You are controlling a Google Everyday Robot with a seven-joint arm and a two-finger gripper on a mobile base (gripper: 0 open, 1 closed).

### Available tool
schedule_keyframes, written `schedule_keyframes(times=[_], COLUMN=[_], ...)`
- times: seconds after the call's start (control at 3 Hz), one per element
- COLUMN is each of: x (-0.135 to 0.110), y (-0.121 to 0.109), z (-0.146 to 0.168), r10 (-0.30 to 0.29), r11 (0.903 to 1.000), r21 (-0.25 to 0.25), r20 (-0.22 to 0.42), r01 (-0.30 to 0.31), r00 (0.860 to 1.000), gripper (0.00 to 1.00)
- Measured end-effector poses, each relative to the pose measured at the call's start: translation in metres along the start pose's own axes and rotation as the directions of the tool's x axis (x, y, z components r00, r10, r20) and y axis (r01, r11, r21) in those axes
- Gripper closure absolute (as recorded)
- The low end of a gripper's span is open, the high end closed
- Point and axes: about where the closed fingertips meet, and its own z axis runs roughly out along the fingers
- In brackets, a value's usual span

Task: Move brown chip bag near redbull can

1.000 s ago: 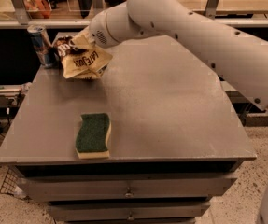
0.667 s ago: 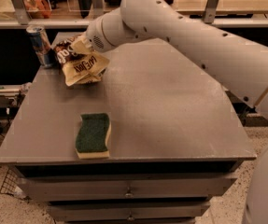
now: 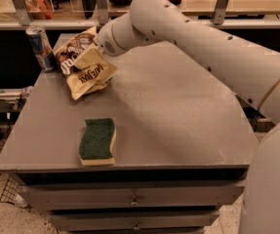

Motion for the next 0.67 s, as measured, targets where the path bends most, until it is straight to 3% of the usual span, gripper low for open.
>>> schedule_keyframes(times=[0.33,0.67], x=[0.003,0.003], y=[-0.022,-0.054], z=[-0.021,-0.071], r10=[-0.023,-0.043], r11=[0.9997,0.9987], r21=[0.007,0.026], r20=[-0.003,0.004], r01=[0.023,0.043], r00=[1.0,0.999], gripper=[0.0,0.0])
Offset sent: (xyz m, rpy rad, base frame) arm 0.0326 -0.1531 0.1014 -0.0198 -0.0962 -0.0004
